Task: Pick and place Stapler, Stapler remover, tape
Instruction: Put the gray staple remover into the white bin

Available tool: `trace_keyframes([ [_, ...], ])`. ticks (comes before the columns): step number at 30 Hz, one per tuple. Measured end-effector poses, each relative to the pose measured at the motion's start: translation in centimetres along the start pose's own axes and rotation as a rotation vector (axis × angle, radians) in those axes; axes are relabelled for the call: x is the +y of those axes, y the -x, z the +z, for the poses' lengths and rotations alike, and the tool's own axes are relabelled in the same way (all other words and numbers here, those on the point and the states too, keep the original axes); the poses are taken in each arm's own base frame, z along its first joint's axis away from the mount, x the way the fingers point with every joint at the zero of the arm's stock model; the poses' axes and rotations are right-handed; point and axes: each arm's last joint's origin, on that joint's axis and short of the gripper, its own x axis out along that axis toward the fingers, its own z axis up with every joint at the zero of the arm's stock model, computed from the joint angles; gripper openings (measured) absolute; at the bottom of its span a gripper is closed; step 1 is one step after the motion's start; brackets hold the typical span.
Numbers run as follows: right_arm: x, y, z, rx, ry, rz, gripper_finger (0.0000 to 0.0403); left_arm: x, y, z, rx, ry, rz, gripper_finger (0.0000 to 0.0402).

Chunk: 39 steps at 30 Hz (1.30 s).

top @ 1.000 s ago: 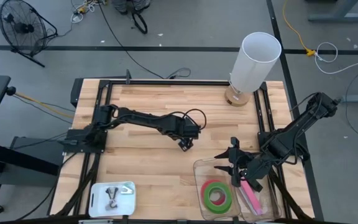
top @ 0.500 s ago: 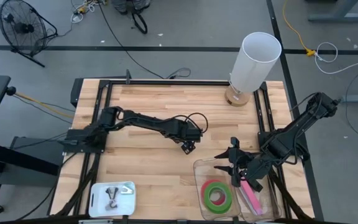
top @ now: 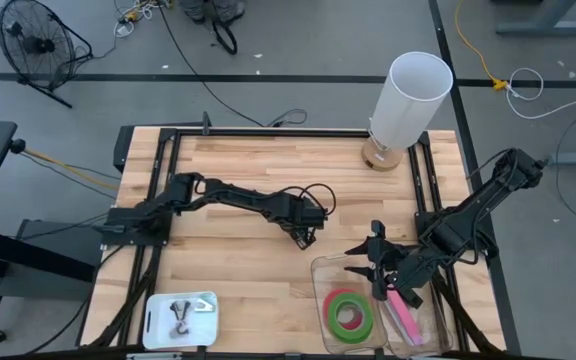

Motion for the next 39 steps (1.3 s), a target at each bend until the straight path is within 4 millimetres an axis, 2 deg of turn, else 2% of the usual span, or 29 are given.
trace_keyframes([
  [1,0.0,0.0,0.0,-0.001,0.0,0.0,0.0178,0.0,0.0,0.0,0.001,0.0,0.001,0.0139],
  [2,0.0,0.0,0.0,0.0,0.0,0.0,0.0178,0.0,0.0,0.0,0.002,-0.001,0.003,0.0136],
  [9,0.0,0.0,0.0,0.0,0.0,0.0,0.0178,0.2,0.0,-0.1,0.005,-0.002,0.018,0.0136],
  [13,0.0,0.0,0.0,0.0,0.0,0.0,0.0178,0.4,0.9,-0.7,0.105,-0.034,0.05,0.0136],
  [16,0.0,0.0,0.0,0.001,0.001,-0.001,0.0178,0.0,2.9,-1.6,0.18,-0.087,0.111,0.0136],
  [21,-0.1,0.0,-0.1,0.009,0.008,-0.005,0.0178,-1.7,8.5,-4.3,0.246,-0.196,0.201,0.0136],
  [25,-0.1,0.0,-0.1,0.012,0.01,-0.007,0.0178,-3.8,13.4,-8.1,0.246,-0.226,0.214,0.0136],
  [29,-0.1,0.0,-0.1,0.012,-0.009,-0.007,0.0178,-6.6,17.5,-13.6,0.203,-0.217,0.125,0.0136],
  [34,-0.1,0.0,-0.1,0.011,-0.015,-0.007,0.0178,-9.1,20.7,-21.8,0.2,-0.153,0.087,0.0136],
  [39,-0.1,0.0,-0.1,0.011,-0.013,-0.007,0.0178,-9.9,23.3,-29.6,0.201,-0.033,0.066,0.0136],
])
